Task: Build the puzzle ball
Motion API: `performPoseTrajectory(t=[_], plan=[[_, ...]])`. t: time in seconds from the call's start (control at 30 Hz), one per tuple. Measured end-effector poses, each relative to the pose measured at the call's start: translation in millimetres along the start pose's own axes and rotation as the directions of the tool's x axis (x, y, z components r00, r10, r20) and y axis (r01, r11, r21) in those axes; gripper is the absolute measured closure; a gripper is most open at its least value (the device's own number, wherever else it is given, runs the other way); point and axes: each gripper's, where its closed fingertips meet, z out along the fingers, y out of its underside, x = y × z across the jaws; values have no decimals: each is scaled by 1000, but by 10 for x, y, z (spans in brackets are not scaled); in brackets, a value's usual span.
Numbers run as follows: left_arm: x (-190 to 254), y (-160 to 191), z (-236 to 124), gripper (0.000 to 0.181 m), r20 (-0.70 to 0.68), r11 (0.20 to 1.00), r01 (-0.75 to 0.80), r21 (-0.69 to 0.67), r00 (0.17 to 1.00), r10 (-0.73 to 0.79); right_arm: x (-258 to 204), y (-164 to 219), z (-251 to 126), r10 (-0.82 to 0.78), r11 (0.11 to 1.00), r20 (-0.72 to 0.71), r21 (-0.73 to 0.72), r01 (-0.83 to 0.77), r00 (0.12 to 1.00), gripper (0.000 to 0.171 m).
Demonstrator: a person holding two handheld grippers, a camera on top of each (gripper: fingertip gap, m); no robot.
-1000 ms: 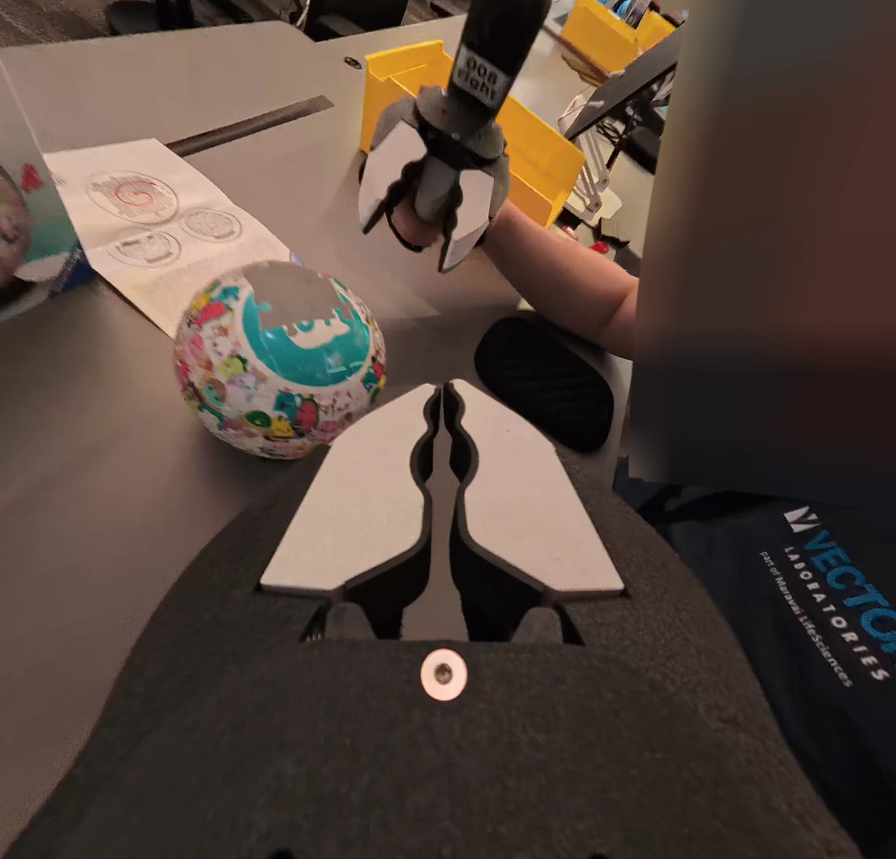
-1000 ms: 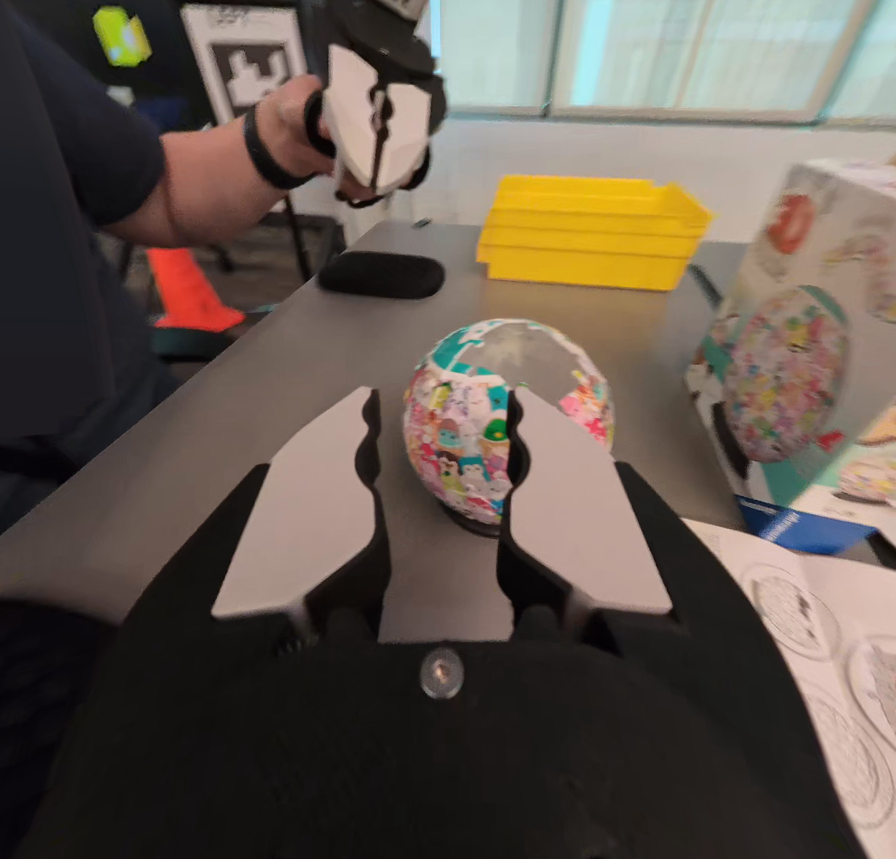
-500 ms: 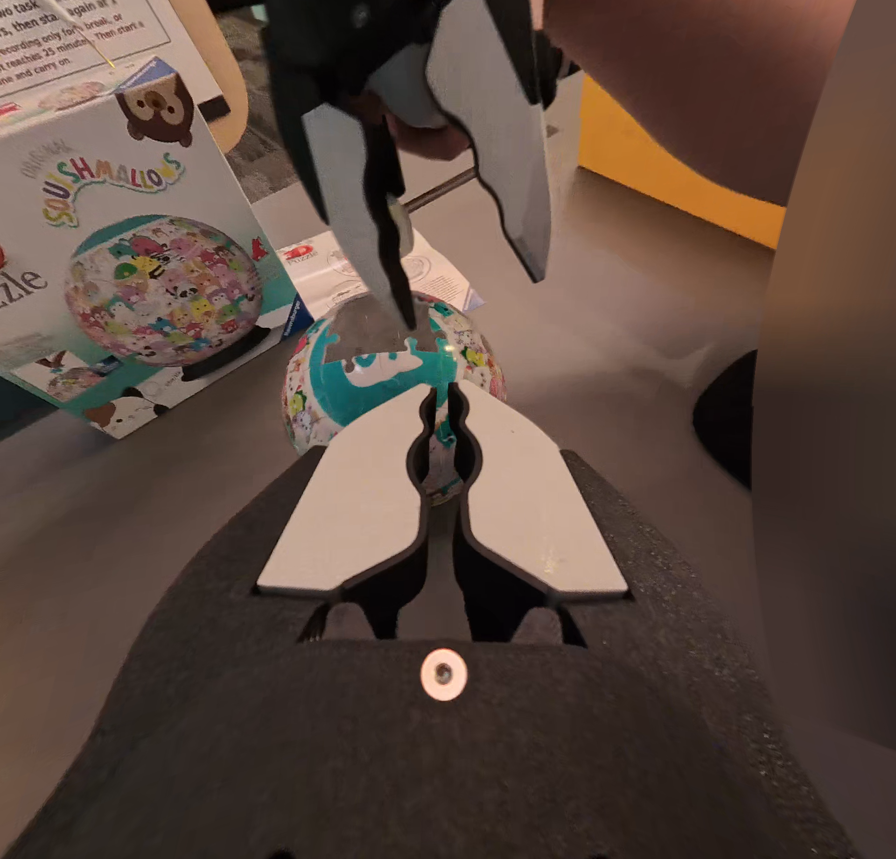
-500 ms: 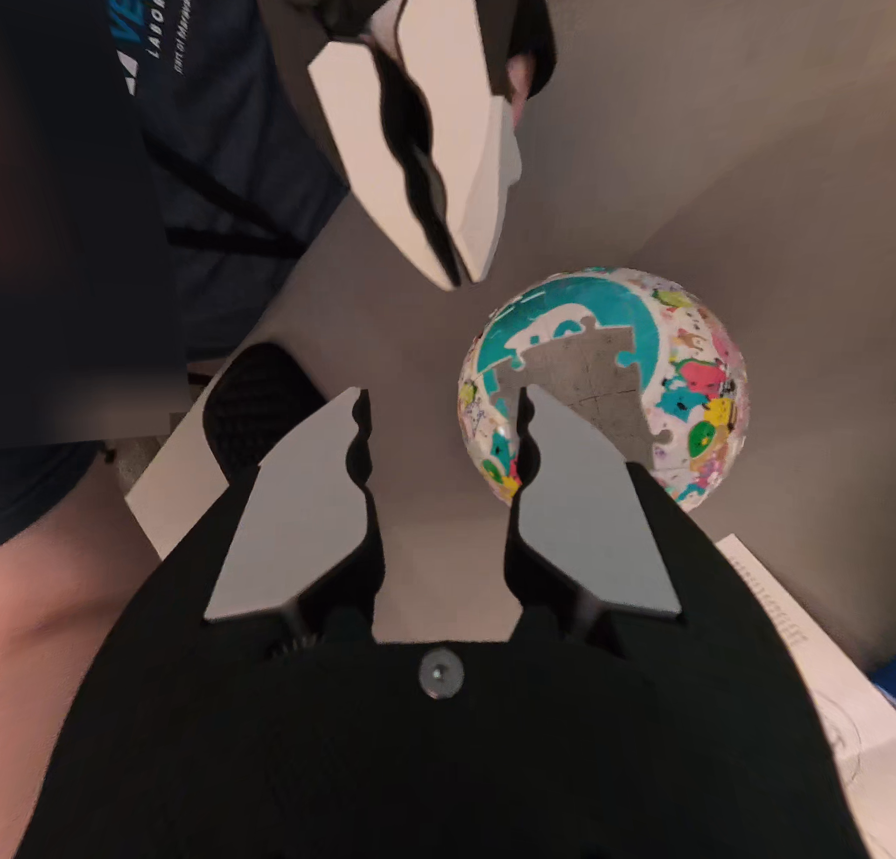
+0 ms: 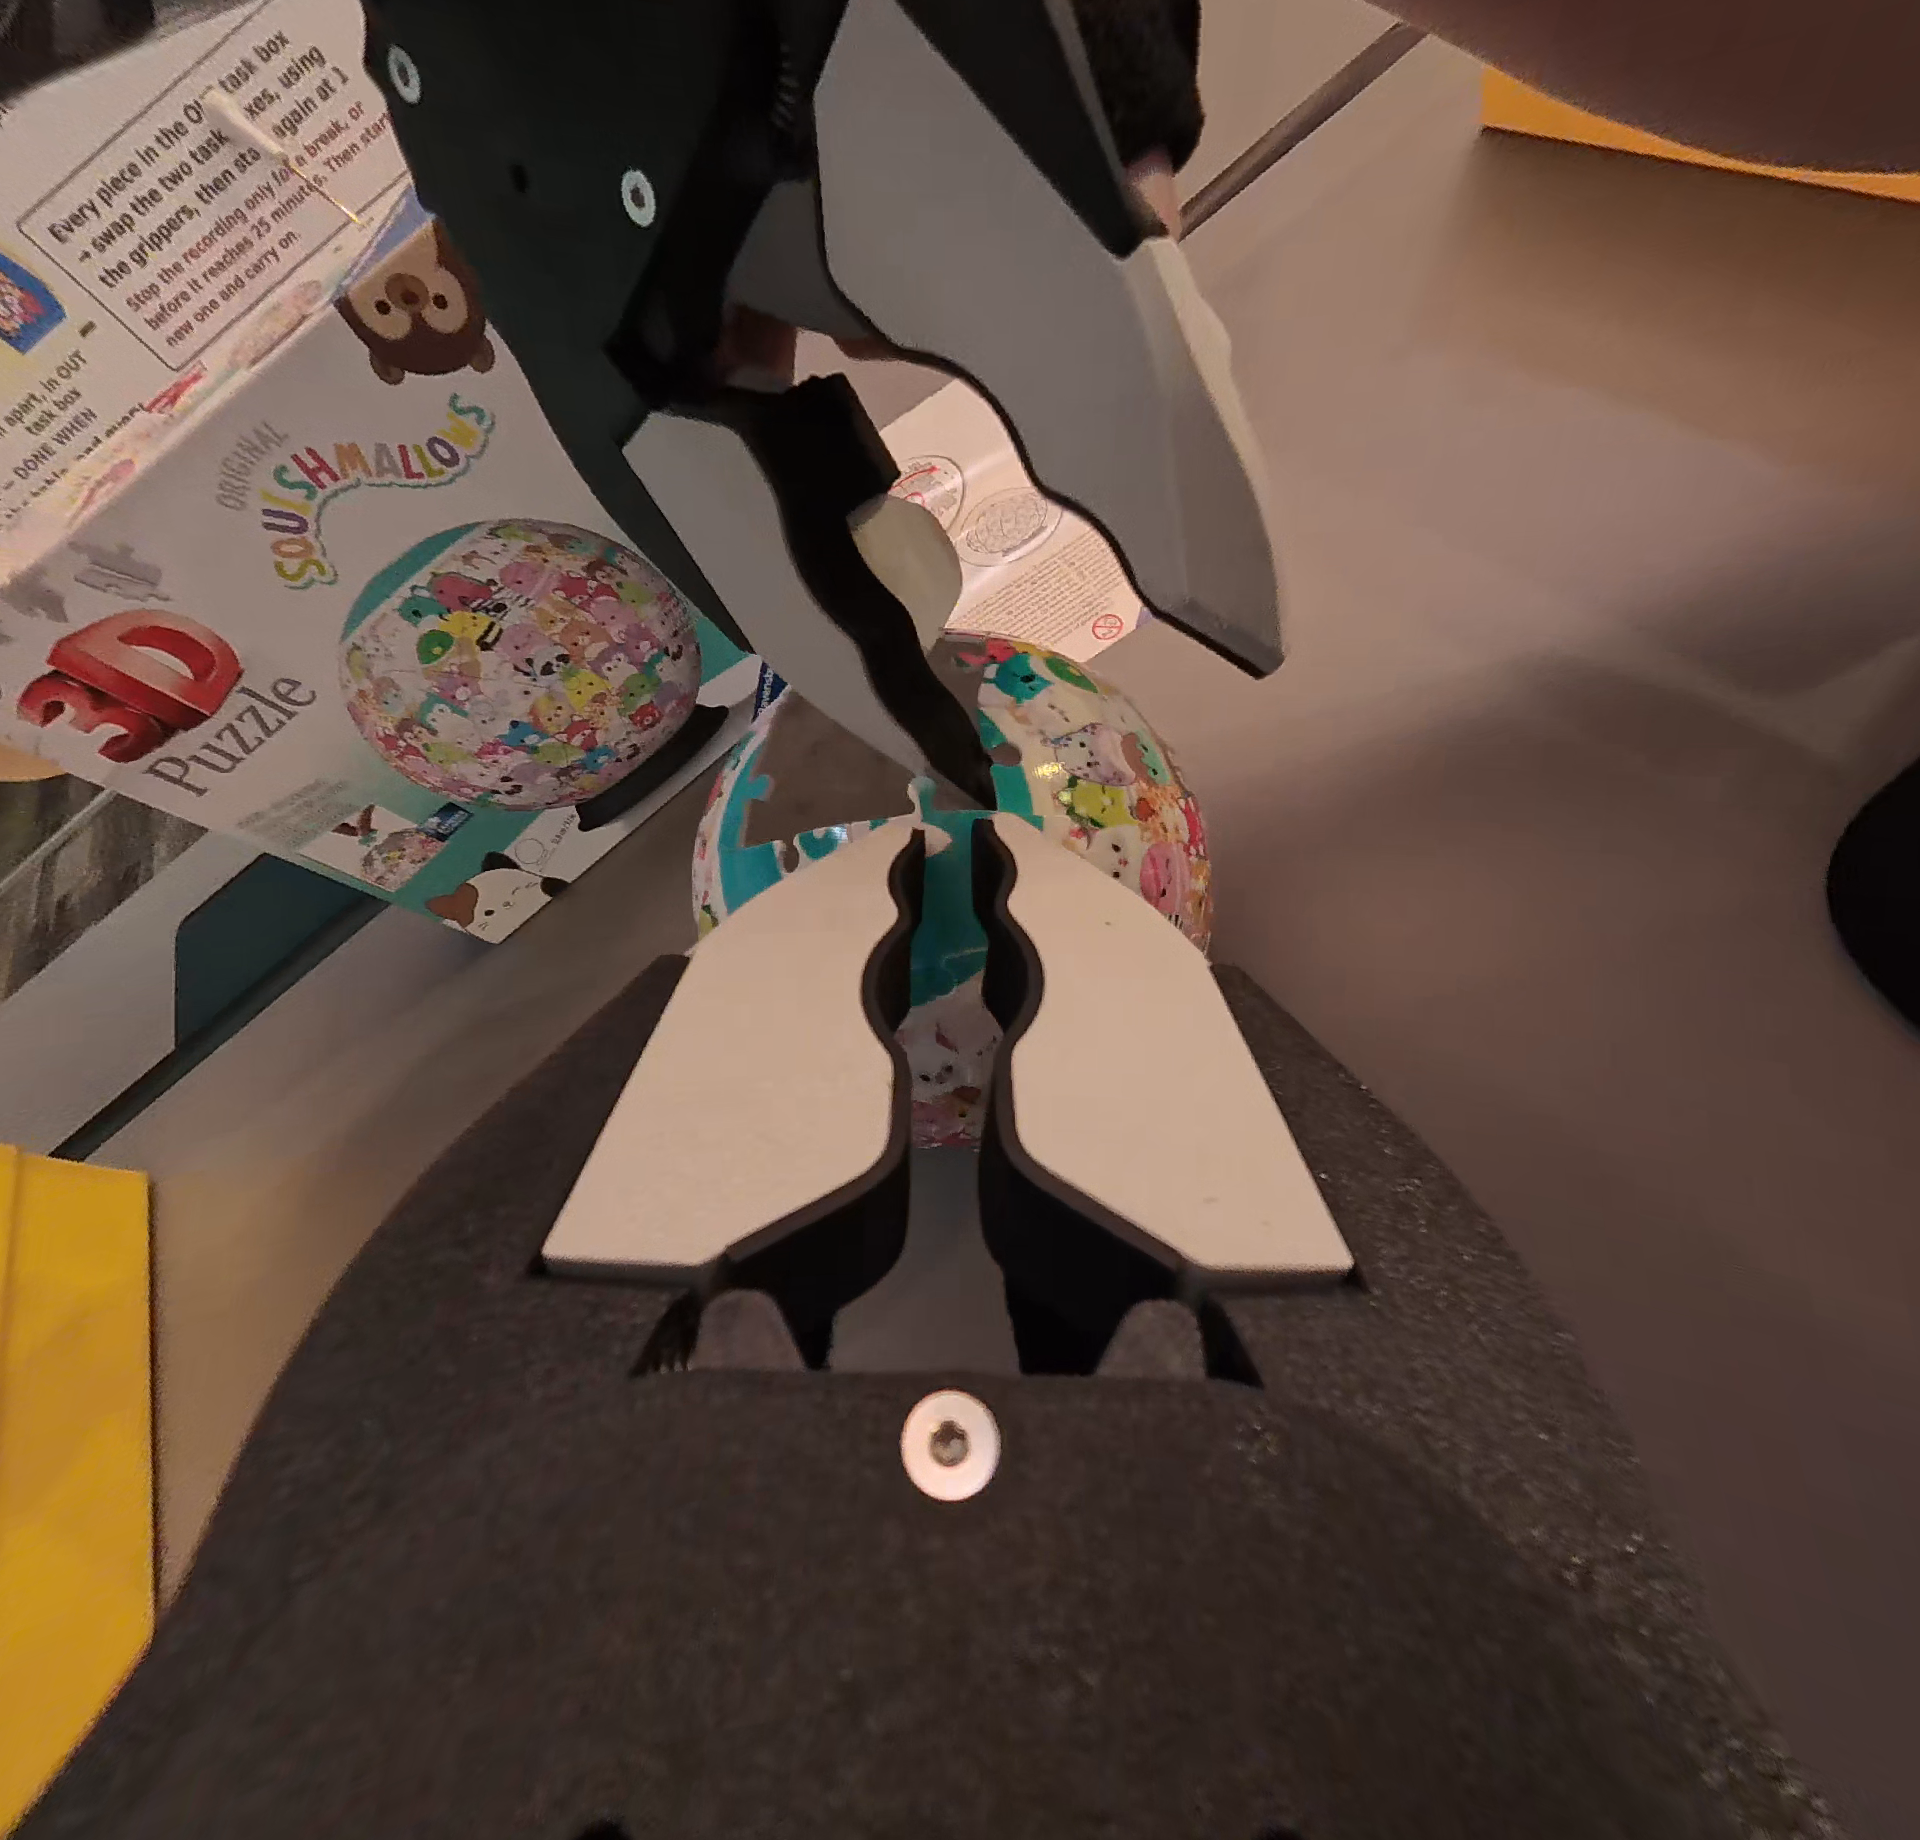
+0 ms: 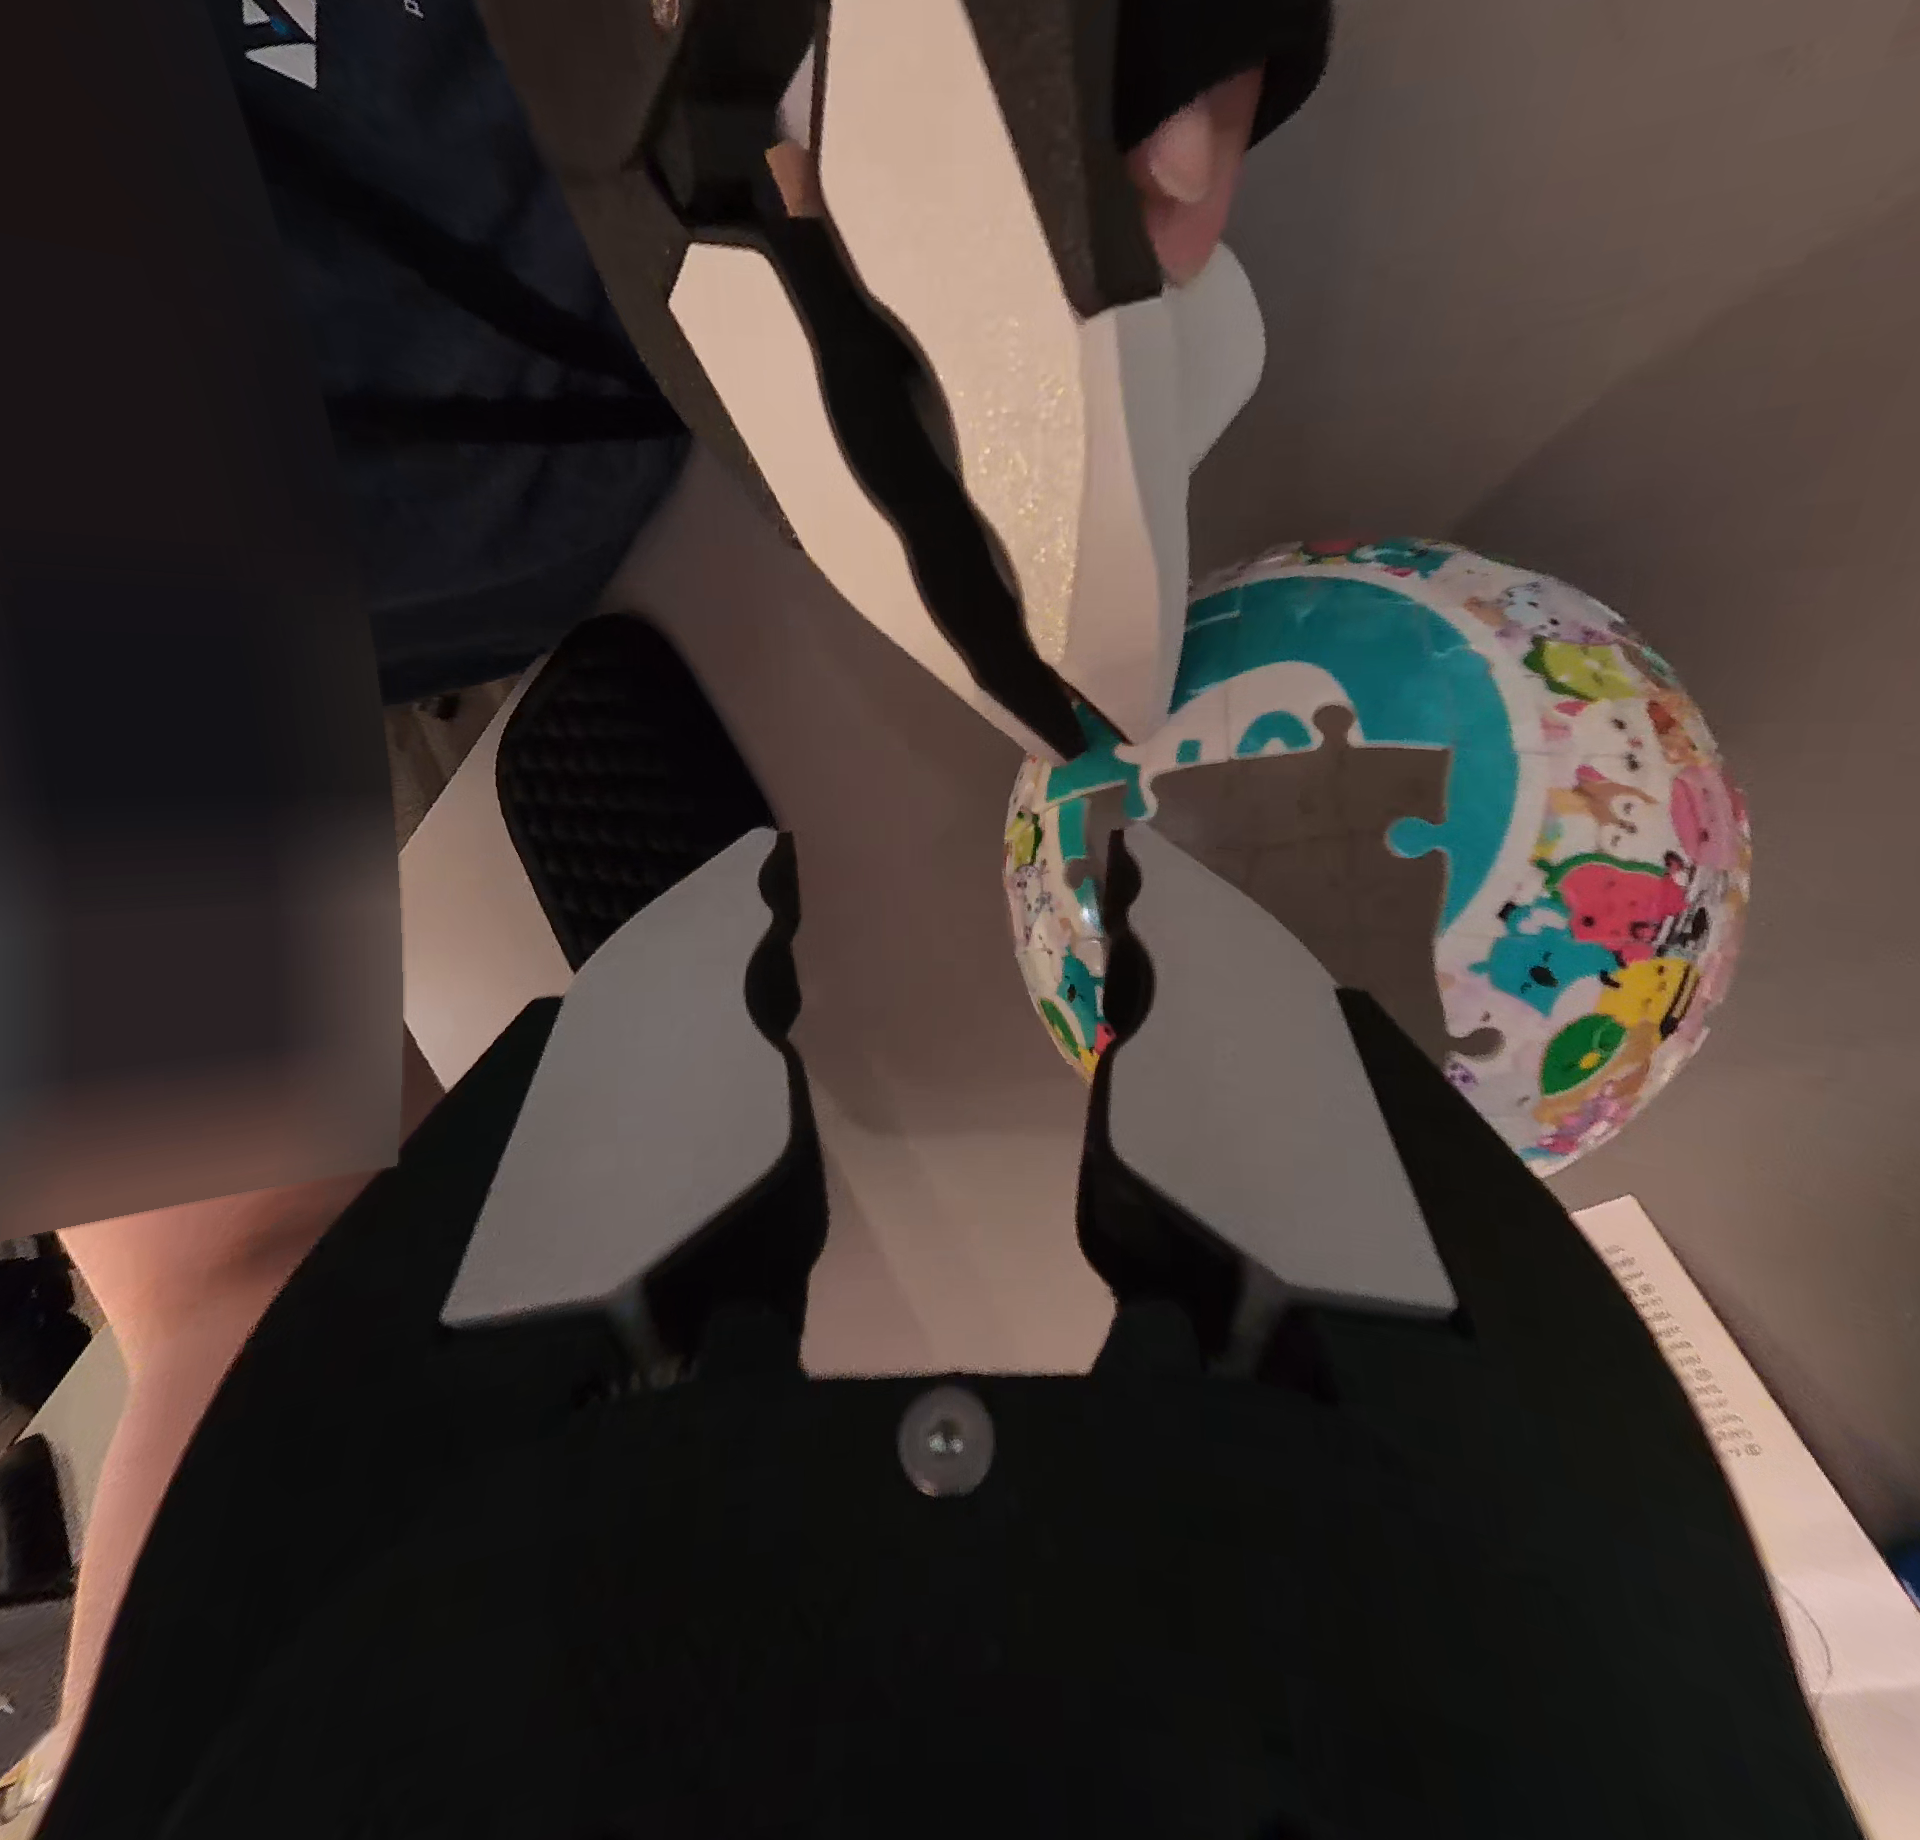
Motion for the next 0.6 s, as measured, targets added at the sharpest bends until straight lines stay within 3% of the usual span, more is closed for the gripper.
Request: performPoseTrajectory(t=[0.47,0.6], plan=[[35,-14,11,178,0,1000,-23,-9,1000,23,-29,3,16,14,998,-30,-54,-15,999,114],[68,-7,-60,169,-5,1000,-12,-9,1000,12,-14,-11,17,33,999,-26,-32,-34,999,114]])
